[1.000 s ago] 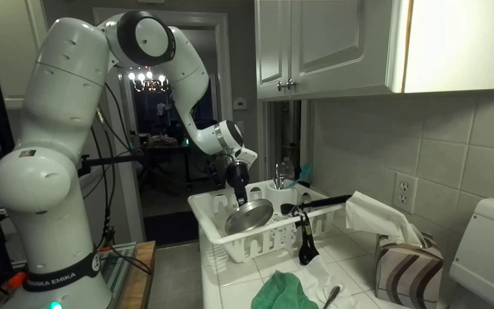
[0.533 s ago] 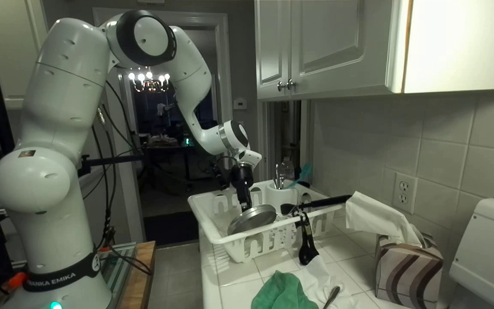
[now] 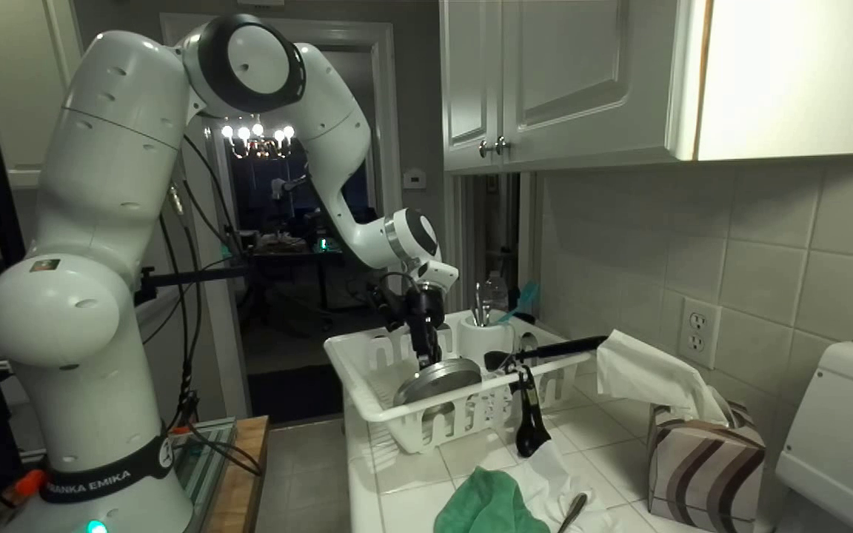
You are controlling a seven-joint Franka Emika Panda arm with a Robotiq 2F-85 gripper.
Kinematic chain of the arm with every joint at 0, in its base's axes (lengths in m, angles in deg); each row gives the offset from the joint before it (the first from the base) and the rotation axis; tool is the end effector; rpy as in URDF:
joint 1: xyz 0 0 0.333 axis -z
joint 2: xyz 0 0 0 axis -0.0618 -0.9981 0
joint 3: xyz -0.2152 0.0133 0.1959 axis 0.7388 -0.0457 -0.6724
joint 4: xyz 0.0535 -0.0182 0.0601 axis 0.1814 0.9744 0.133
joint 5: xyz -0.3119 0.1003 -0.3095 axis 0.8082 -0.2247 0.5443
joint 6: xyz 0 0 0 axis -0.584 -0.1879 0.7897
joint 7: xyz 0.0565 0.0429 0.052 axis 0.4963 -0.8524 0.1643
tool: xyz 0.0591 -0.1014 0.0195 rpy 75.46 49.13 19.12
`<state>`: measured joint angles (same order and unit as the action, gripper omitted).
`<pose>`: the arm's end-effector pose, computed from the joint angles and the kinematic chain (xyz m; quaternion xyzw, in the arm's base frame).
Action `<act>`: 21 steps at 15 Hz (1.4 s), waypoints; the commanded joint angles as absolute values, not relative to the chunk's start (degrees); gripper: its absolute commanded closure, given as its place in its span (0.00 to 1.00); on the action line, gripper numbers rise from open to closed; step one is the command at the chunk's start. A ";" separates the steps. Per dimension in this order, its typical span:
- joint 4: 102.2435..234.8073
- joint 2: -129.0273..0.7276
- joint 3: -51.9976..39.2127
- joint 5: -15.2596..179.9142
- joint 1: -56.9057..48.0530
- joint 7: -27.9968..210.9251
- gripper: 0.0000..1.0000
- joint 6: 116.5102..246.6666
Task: Lean the lid on the side of the plate rack
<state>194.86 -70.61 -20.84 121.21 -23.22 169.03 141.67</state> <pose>0.4876 0.2041 0.1434 0.8581 -0.2244 0.0306 0.4609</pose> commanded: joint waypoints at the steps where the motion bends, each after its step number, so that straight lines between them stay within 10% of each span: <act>1: 194.09 -70.59 -20.71 118.62 -23.16 169.79 0.43 140.49; 7: 194.03 -67.79 -21.09 116.48 -23.13 168.26 0.01 139.89; 21: 219.11 -27.52 -17.16 99.09 -17.28 129.54 0.00 161.75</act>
<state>210.24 -38.81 -21.13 103.57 -18.04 140.78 155.93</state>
